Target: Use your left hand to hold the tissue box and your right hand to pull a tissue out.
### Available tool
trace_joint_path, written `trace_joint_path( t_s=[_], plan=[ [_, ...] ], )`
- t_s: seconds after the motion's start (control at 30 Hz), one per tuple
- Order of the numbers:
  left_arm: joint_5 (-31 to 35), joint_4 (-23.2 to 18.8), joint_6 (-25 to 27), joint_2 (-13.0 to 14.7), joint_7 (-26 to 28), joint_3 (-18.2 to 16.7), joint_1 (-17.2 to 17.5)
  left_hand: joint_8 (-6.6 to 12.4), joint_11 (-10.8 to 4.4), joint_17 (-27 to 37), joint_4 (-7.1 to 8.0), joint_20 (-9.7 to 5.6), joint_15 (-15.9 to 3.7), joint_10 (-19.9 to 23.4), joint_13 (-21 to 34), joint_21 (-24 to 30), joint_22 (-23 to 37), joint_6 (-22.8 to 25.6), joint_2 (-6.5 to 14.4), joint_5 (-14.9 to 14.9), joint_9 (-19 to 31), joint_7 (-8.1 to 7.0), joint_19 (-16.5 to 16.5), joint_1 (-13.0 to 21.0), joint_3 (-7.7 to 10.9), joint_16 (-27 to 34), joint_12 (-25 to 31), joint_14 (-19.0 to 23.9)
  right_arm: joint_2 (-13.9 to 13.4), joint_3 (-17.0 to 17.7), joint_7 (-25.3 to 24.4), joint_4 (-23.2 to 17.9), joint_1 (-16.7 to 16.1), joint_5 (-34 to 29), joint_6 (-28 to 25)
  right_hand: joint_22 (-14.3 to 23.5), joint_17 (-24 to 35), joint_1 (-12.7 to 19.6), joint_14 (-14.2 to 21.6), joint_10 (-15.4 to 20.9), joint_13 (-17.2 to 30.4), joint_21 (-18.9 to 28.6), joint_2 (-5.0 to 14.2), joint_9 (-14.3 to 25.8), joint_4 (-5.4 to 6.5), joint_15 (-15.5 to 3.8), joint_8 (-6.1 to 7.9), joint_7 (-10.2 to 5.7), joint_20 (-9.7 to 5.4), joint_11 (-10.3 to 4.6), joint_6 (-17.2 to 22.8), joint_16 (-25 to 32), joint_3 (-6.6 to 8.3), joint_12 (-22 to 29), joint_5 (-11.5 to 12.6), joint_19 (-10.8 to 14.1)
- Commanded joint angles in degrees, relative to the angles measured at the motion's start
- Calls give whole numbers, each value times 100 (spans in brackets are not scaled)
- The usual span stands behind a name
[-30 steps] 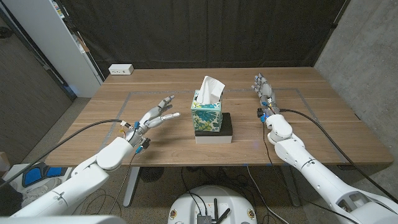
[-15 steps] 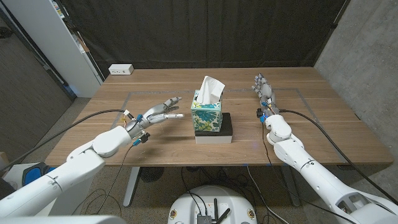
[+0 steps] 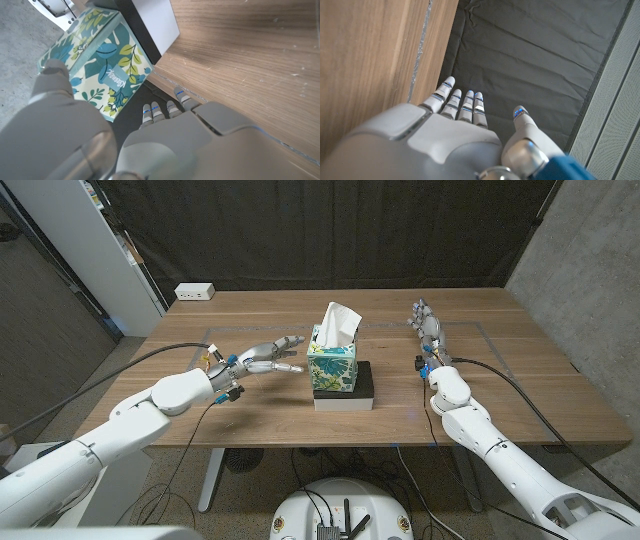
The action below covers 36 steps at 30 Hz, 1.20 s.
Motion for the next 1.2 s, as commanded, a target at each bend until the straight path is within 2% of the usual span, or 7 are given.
trace_joint_path(
  t_s=[0.03,0.5,0.57,0.8,0.97,1.13,1.2],
  plan=[
    [106,-13,232,8,-510,309,-551,27,19,8,-2,79,-129,24,14,-57,4,-15,-8,-3,12,15,-39,139,-55,-27,-13,-15,-79,89,-76,-146,-174,-11,63,17,14,-34,66,3,17,-19,27,16,-5,-4,35,21,-15,15,56,13,-9,-8,5,44],
    [61,144,318,-116,-930,557,-984,-22,90,15,25,262,115,-81,33,-93,12,-196,-6,7,25,58,-183,415,-215,-73,-140,-119,-137,141,-161,-273,-283,-94,89,17,1,-33,94,17,17,-48,20,17,-32,28,33,33,-6,19,51,17,-16,-4,5,65],
    [92,154,333,-128,-923,578,-1014,-48,137,16,35,297,176,-120,36,-94,13,-257,-7,14,26,113,-200,438,-243,-82,-163,-159,-146,150,-190,-308,-300,-111,74,17,1,-36,107,15,17,-53,20,17,-33,36,33,38,-2,13,48,22,-18,-5,4,66],
    [98,273,307,-224,-1017,669,-1156,-46,162,16,52,345,215,-66,42,-78,14,-238,18,38,29,139,-187,512,-293,-65,-155,-154,-186,181,-257,-394,-366,-183,88,16,-6,-34,115,12,17,-69,12,17,-48,58,33,42,12,12,48,20,-22,-7,4,64],
    [63,366,257,-311,-1145,746,-1268,149,-34,12,55,238,35,284,45,-30,12,210,74,54,34,-43,-38,745,-356,-17,-70,7,-201,216,-293,-440,-416,-194,98,16,-8,-41,122,15,18,-82,10,17,-52,75,32,45,18,13,45,22,-27,-6,3,67],
    [-19,419,185,-376,-1151,754,-1272,319,-49,7,66,154,-102,700,46,-5,10,555,148,27,38,-66,105,936,-370,4,29,164,-218,238,-314,-462,-442,-218,100,16,-9,-49,122,14,18,-97,10,17,-54,80,32,49,24,12,41,21,-33,-7,2,63],
    [-59,431,141,-397,-1086,727,-1226,463,-82,3,70,147,-155,868,47,6,9,834,209,-13,51,-96,206,1070,-355,8,42,253,-221,240,-333,-466,-441,-236,84,16,-10,-49,127,18,18,-101,10,17,-57,85,32,46,25,12,42,22,-34,-6,2,64]
  ],
)
